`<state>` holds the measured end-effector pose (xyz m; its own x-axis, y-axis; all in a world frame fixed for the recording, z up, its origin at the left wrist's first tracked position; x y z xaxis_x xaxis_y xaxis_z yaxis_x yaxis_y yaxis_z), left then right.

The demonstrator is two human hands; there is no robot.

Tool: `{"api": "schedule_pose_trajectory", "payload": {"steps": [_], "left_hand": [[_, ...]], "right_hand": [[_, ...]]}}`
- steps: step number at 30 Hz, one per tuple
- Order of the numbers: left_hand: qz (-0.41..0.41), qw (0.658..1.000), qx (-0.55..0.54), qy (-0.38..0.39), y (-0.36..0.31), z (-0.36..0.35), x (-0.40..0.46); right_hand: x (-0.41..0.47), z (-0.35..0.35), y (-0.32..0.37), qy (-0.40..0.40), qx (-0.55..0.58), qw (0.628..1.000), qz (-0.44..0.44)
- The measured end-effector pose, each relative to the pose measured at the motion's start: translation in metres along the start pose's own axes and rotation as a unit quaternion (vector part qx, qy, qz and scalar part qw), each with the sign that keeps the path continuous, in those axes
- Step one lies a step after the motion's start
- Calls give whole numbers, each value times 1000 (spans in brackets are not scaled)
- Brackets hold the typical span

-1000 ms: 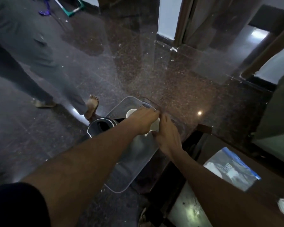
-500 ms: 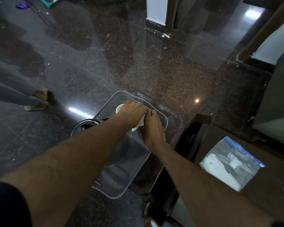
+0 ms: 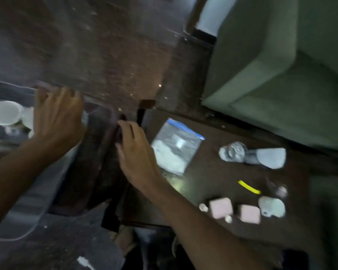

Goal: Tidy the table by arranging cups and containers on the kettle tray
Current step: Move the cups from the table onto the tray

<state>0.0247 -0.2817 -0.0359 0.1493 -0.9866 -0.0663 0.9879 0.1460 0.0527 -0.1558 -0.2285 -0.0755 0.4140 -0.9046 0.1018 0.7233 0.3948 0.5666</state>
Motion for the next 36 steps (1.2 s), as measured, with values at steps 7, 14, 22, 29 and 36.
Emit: {"api": "schedule_pose_trajectory", "payload": {"steps": [7, 14, 22, 29, 36], "left_hand": [[-74, 989, -113, 61, -213, -15, -80], [-228, 933, -166, 225, -448, -54, -190], [-350, 848, -219, 332, -622, -96, -248], [-366, 834, -185, 370, -663, -129, -251], [-360, 844, -169, 360, -672, -134, -255]], "right_hand": [[-240, 141, -191, 61, -162, 947, -269], [-410, 257, -315, 35, -218, 850, -478], [-462, 248, -393, 17, -79, 840, -537], [-453, 210, -421, -97, 44, 848, -519], [-450, 218, -424, -179, 73, 845, -499]]}}
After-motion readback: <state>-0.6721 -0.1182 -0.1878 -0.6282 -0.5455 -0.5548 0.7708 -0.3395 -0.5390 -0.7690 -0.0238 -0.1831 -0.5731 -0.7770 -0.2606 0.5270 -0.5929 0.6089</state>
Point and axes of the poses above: each hand's wrist, its own x-axis towards the middle knuckle, its own z-axis out of the back of the hand, y = z × x, the point moved 3 cm from there along x, towards the middle knuckle, and after that the axes turned 7 degrees about z, right-handed, at the moved point
